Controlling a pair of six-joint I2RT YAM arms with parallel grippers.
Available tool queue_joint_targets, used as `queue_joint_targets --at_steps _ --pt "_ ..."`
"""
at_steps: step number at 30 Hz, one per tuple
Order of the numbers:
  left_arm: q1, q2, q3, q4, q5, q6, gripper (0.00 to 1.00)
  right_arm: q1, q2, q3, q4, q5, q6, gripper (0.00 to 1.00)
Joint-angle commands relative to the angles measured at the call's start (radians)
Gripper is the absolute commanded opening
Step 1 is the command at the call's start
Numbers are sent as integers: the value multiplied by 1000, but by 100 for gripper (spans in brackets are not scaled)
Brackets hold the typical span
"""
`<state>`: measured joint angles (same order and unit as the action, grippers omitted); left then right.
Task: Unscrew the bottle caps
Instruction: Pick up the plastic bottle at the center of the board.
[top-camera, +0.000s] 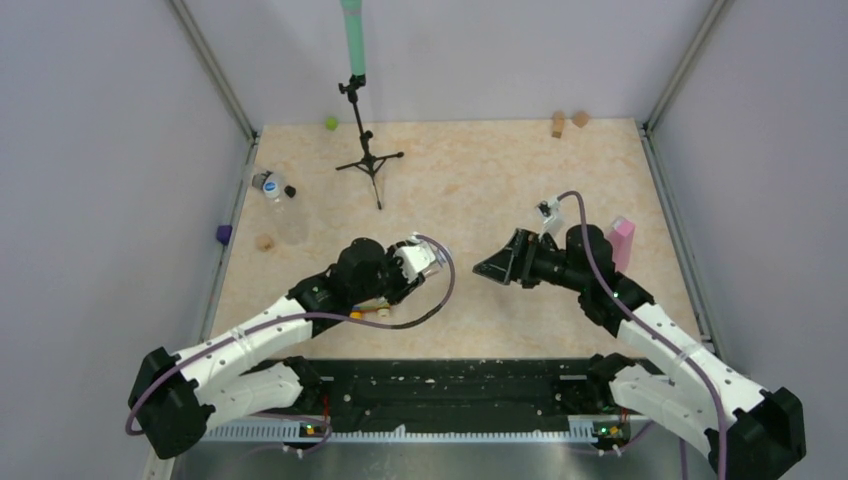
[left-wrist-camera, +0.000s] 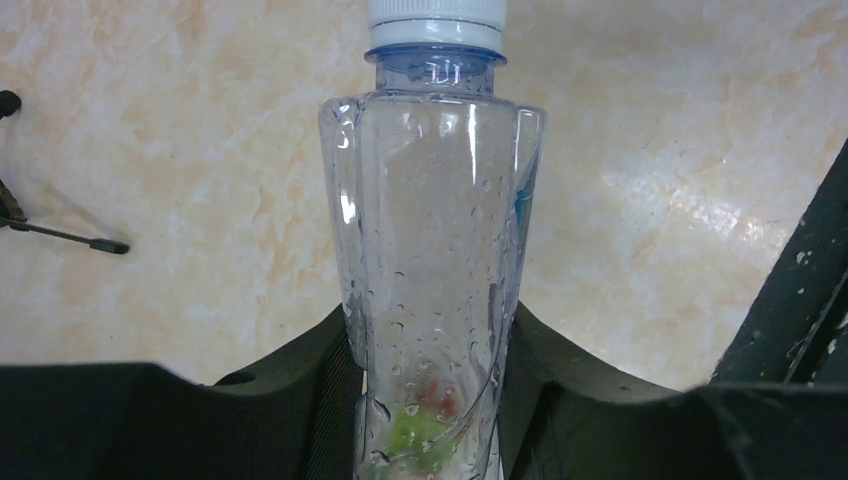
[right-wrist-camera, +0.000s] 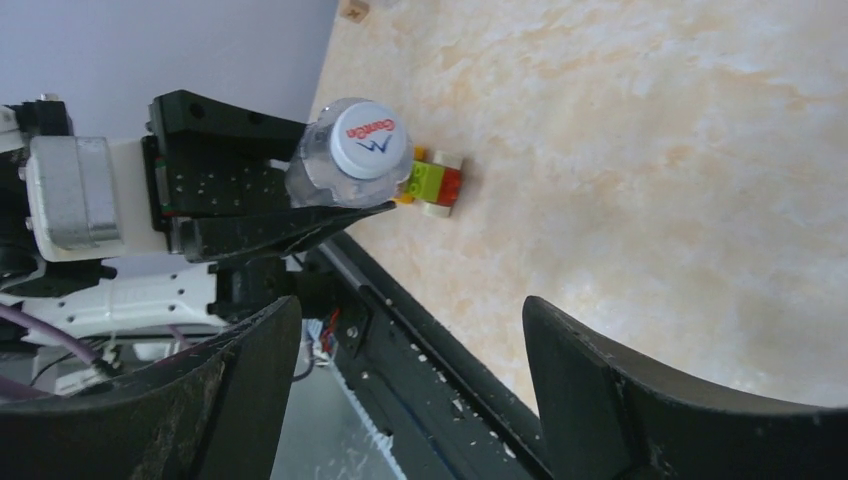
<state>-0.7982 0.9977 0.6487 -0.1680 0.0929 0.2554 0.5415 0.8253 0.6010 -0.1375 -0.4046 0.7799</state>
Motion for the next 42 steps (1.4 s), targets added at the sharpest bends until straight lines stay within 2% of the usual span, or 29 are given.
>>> queue_joint_targets --at_steps 1,3,6,12,14,15,23,28,30,35,42 --pt "2 -18 17 1 79 200 17 4 26 -42 219 -157 62 76" --pt "2 -7 3 24 116 284 17 4 41 -34 218 -170 52 75" --pt "1 19 7 27 101 366 15 3 67 -14 189 -171 16 74" --pt "2 30 -11 65 199 423 14 3 170 -60 345 -231 95 63" --pt "1 34 -15 76 208 426 14 3 210 -69 400 -270 123 59" --pt "2 35 -13 71 218 427 10 3 228 -72 420 -288 127 58" --pt "2 23 -49 72 230 419 10 4 260 -95 483 -279 125 58" --pt "1 34 -41 82 227 402 10 4 302 -79 498 -319 132 51" --pt "1 39 -34 74 242 414 7 4 321 -73 499 -330 122 48" --pt "1 51 -21 55 257 417 7 4 335 -68 484 -310 98 42" --pt "2 49 -22 46 270 403 7 4 377 -61 503 -342 97 41"
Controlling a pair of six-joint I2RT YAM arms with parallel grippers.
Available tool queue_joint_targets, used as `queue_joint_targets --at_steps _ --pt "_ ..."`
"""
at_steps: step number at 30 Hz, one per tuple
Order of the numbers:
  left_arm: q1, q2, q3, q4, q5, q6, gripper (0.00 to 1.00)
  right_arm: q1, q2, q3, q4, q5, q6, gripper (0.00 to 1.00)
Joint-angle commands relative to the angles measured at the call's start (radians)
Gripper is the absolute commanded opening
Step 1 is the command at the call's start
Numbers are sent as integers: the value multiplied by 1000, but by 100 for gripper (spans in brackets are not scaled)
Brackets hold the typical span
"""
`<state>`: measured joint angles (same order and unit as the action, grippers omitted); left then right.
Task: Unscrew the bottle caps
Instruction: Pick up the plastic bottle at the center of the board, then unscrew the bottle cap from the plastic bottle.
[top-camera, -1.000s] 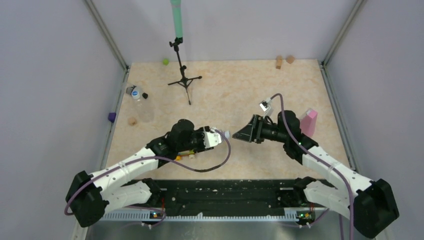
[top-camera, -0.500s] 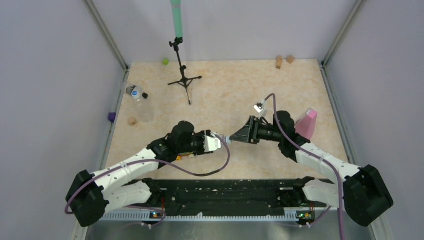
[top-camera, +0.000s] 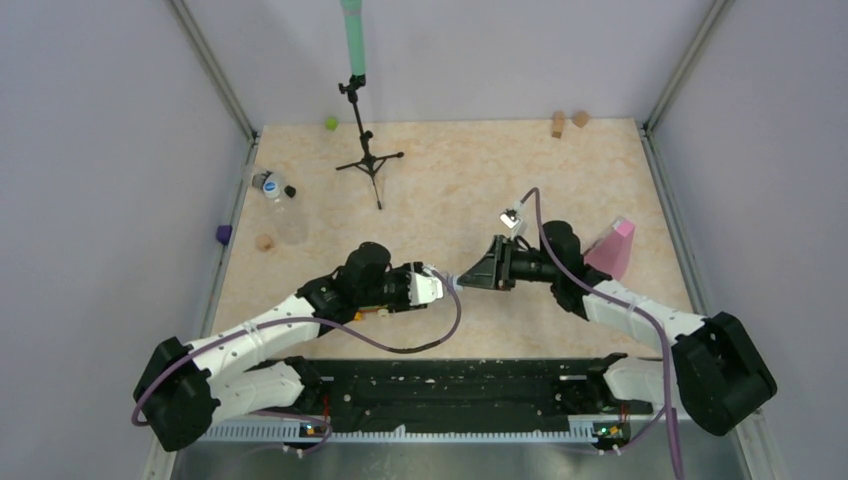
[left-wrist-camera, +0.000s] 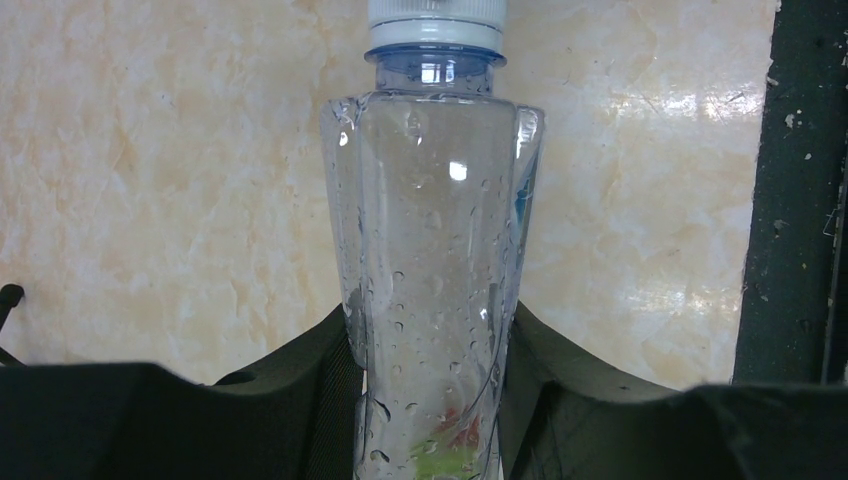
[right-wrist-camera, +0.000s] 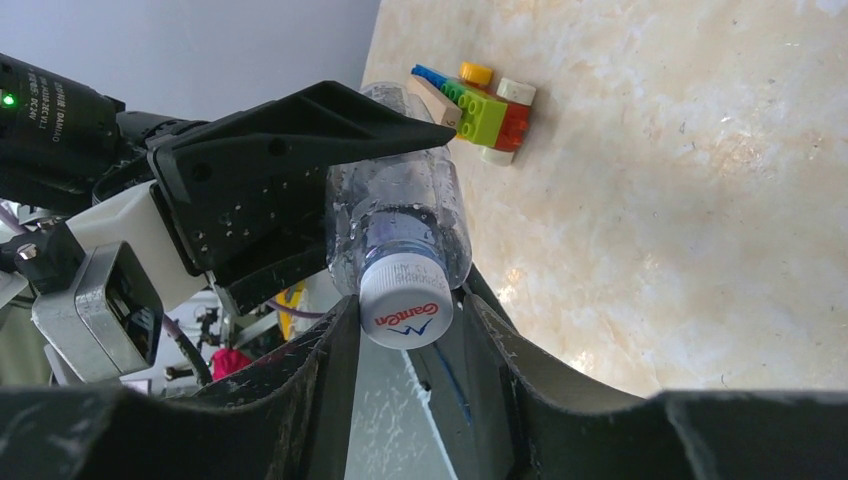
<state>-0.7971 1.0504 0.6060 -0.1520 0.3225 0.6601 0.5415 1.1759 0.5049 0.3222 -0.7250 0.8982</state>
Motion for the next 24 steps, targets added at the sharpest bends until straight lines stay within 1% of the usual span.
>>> queue_joint_targets --at_steps 1,2,4,7,8,9,12,15,18,20,22,24 --pt "0 -2 21 29 38 -2 7 4 33 35 48 -27 -21 41" --pt "1 0 21 26 35 -4 7 4 38 37 50 -30 -22 41" --pt "1 0 23 25 26 -5 7 4 45 41 54 -42 -28 34" --pt "1 4 24 30 11 -8 7 5 59 51 54 -67 -38 33" --pt "1 6 24 33 13 -11 7 5 63 54 53 -72 -44 30" --pt "0 7 25 36 15 -14 8 5 68 56 47 -73 -50 29" --pt "2 12 23 47 14 -31 8 5 70 52 44 -77 -56 31" --pt "1 18 15 64 12 -36 9 5 68 47 42 -77 -57 41" --pt "1 27 16 63 10 -32 9 5 70 47 40 -73 -58 42" --pt "1 31 19 55 12 -31 9 5 76 47 45 -74 -55 46" --pt "1 30 20 48 15 -29 9 5 81 47 53 -74 -54 46" --pt "1 30 21 43 11 -27 9 5 82 51 56 -70 -56 44"
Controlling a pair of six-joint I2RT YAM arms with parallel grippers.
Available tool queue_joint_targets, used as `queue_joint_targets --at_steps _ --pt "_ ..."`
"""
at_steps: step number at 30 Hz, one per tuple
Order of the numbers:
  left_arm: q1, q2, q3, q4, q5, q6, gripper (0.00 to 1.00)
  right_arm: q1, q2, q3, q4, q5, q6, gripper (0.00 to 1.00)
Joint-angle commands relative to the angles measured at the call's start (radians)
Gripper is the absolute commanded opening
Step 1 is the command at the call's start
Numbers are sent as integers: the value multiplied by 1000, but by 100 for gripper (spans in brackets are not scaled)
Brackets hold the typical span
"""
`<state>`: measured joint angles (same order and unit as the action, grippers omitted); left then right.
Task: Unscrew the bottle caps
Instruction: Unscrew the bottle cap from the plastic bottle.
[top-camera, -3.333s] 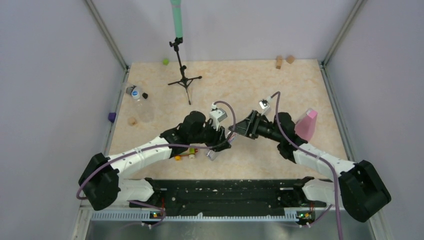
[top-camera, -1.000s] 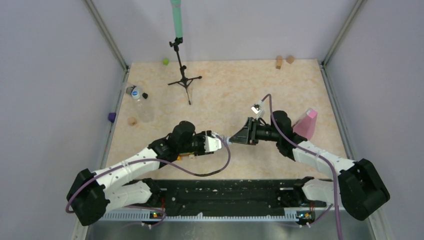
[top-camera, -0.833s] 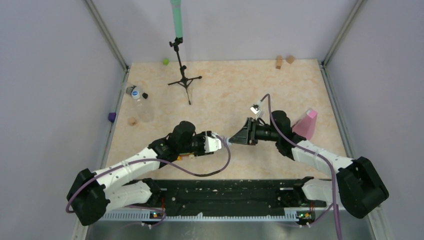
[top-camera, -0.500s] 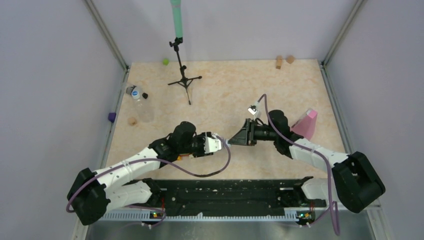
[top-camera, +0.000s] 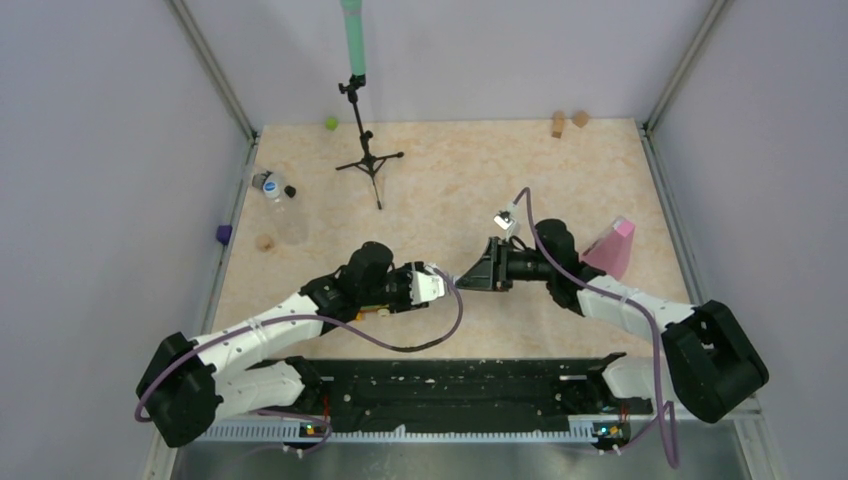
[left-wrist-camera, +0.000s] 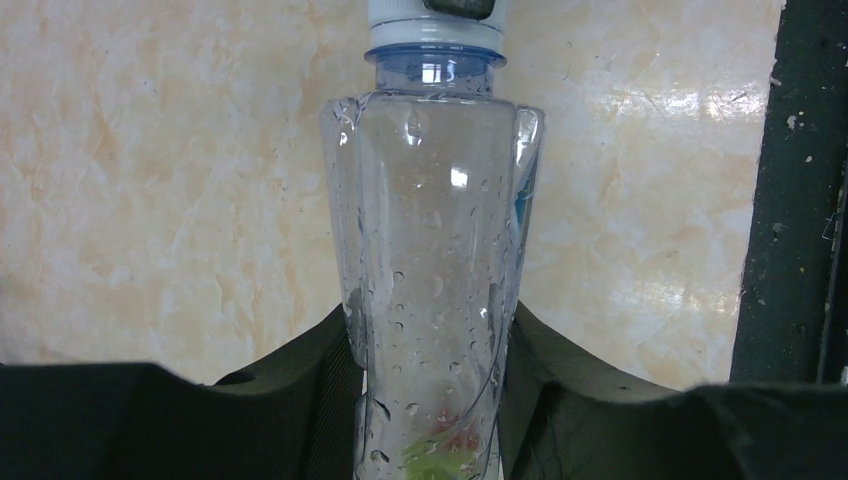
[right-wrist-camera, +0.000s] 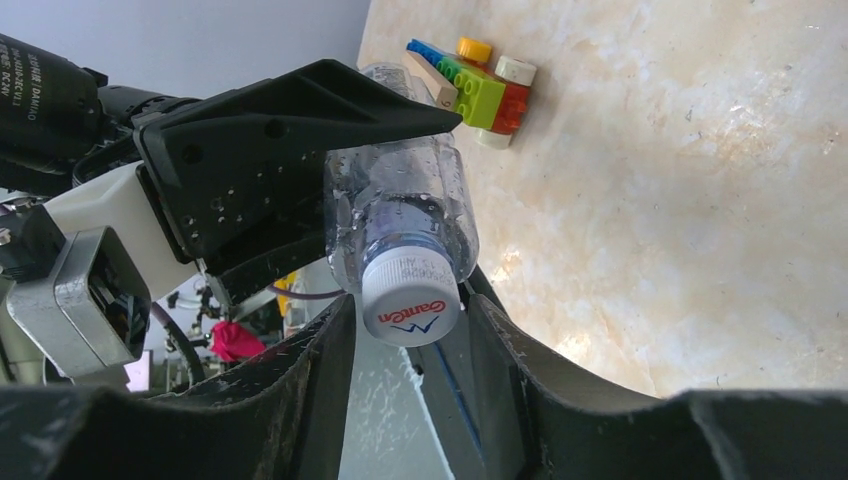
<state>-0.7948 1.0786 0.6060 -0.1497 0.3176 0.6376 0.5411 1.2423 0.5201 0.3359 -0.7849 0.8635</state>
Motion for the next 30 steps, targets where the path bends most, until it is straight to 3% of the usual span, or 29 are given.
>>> queue_joint_targets --at_steps 1,5,7,9,16,23,30 --pt "-1 0 21 38 15 -3 9 5 19 36 49 -11 -18 42" --pt "-2 -6 22 34 9 -4 8 5 30 34 70 -10 -6 30" --pt "0 -8 21 37 12 -6 8 6 35 35 82 -20 -14 8" --pt "0 -8 20 43 9 -10 8 5 42 40 83 -39 -40 3" --pt "16 8 3 103 105 -38 13 43 17 61 -18 17 -329 0" --pt "93 41 35 62 304 -31 15 137 -44 17 32 41 -760 0" --pt "115 16 13 47 342 -21 14 137 -84 -34 61 31 -1092 0"
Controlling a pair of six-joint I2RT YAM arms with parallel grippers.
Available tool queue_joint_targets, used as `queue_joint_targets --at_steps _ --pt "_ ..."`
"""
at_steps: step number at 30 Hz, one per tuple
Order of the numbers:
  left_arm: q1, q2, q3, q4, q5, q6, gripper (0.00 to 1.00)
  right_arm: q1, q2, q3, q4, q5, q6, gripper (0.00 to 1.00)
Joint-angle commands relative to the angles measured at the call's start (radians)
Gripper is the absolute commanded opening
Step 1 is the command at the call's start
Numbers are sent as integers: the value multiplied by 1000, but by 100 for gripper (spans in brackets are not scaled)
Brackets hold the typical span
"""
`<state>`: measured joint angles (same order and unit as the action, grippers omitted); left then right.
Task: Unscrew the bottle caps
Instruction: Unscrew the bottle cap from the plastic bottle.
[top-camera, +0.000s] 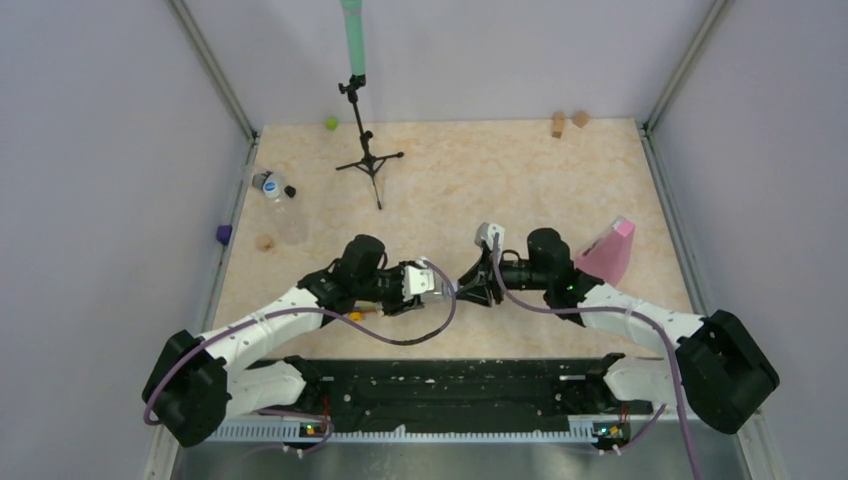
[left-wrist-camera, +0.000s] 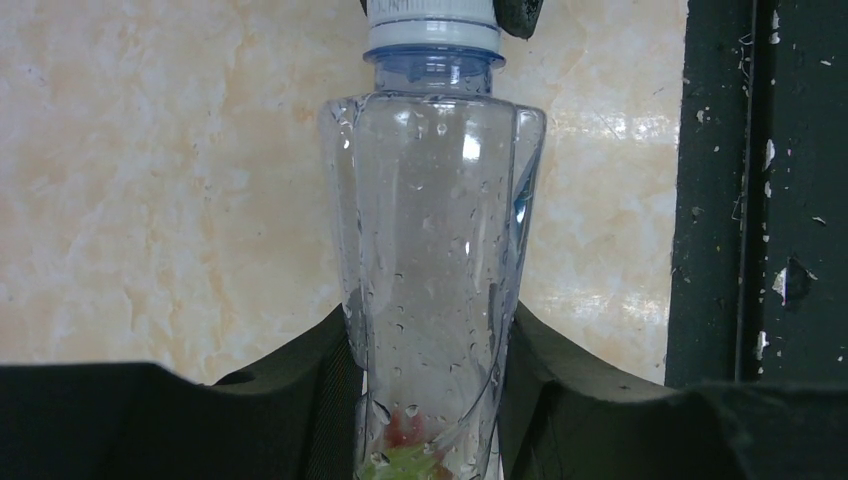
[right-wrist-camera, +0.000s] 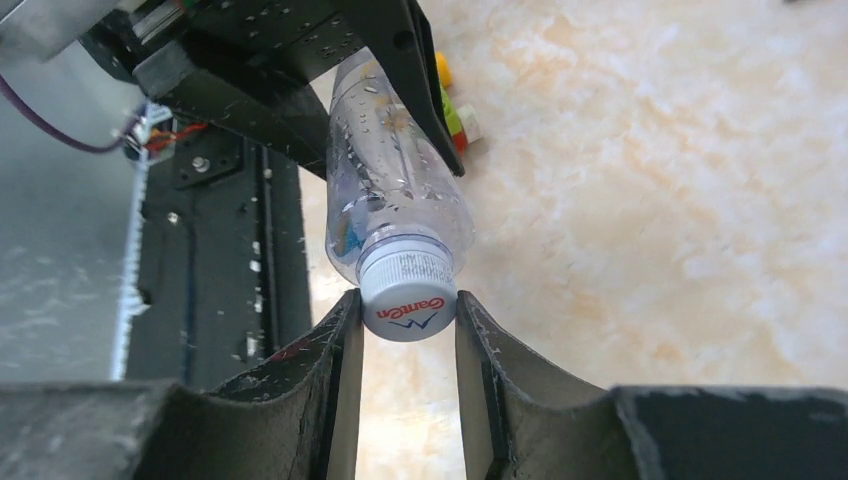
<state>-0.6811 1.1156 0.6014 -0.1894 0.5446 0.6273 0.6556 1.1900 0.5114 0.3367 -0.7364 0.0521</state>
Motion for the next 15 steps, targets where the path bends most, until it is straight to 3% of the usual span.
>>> queue_joint_targets --at_steps 1,6,8,10,15 --pt "1 -23 16 82 112 -10 14 22 -37 -30 66 -2 -297 0" --pt "2 -31 15 71 94 -4 12 22 -48 -52 139 63 -206 5" --pt "2 -27 16 66 81 11 12 22 -43 -67 196 71 -124 19" --pt "1 -23 18 65 48 12 12 22 -39 -74 202 80 -41 39" --pt "1 -32 4 82 -39 -5 12 22 -65 -107 230 94 144 57"
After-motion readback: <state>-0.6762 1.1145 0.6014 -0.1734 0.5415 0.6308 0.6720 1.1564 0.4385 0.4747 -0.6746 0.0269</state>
